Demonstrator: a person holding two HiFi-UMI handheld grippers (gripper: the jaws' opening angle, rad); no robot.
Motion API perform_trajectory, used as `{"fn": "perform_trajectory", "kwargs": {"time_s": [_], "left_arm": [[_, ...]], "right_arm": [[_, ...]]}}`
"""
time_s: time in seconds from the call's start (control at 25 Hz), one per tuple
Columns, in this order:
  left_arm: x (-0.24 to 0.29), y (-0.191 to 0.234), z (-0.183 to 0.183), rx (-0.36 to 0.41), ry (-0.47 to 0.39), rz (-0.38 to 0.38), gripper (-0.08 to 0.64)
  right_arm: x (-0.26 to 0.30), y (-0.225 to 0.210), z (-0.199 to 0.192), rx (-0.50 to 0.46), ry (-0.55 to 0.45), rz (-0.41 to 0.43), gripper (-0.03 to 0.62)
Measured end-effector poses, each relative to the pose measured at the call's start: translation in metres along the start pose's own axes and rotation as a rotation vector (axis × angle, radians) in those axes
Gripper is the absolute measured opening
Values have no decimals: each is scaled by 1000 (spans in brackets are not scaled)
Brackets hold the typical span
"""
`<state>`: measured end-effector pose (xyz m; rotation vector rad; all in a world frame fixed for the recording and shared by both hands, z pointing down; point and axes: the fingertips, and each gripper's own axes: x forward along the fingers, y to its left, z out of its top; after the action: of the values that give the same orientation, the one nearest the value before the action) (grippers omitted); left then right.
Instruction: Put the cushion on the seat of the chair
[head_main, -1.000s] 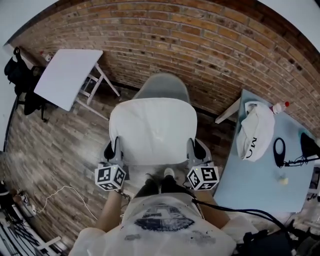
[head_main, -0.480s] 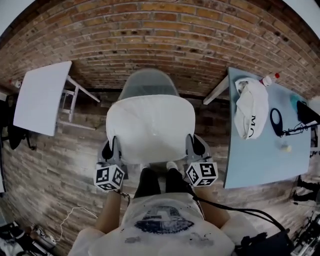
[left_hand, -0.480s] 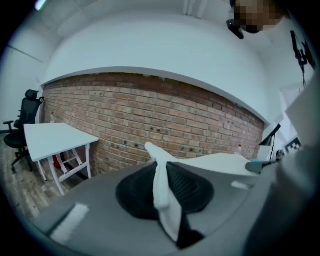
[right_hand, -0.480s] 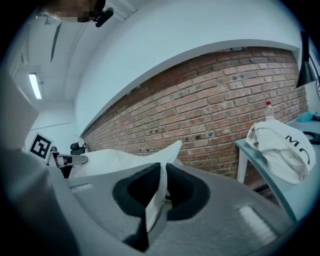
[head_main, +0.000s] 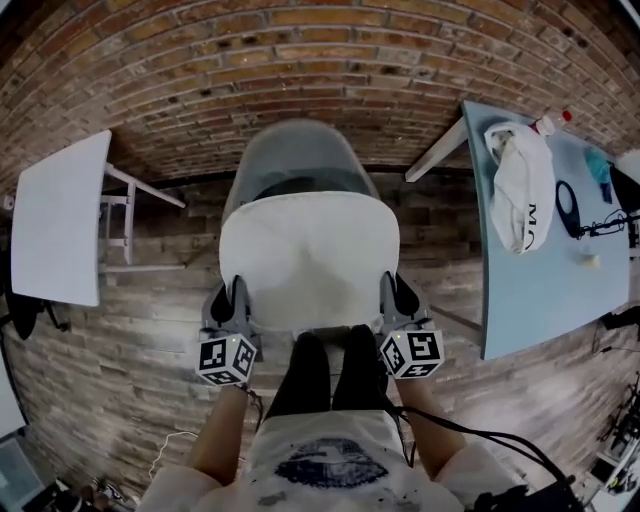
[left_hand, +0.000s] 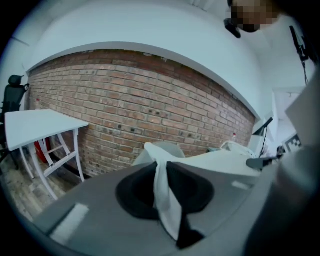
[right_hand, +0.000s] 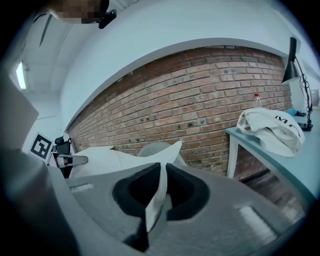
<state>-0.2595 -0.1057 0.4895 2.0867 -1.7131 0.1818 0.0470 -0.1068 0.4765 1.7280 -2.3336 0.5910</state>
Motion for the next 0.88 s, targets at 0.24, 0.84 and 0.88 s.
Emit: {"fn": "perform_trajectory", "kwargs": {"time_s": [0.24, 0.84, 0.88], "left_arm": [[31, 26, -45, 6, 29, 4, 41], [97, 75, -185, 7, 97, 76, 41], [101, 79, -194, 8, 104, 82, 41]], "right_arm": [[33, -8, -43, -19, 19, -18, 31], [115, -40, -188, -46, 120, -14, 31], [120, -41, -197, -41, 125, -11, 31]]}}
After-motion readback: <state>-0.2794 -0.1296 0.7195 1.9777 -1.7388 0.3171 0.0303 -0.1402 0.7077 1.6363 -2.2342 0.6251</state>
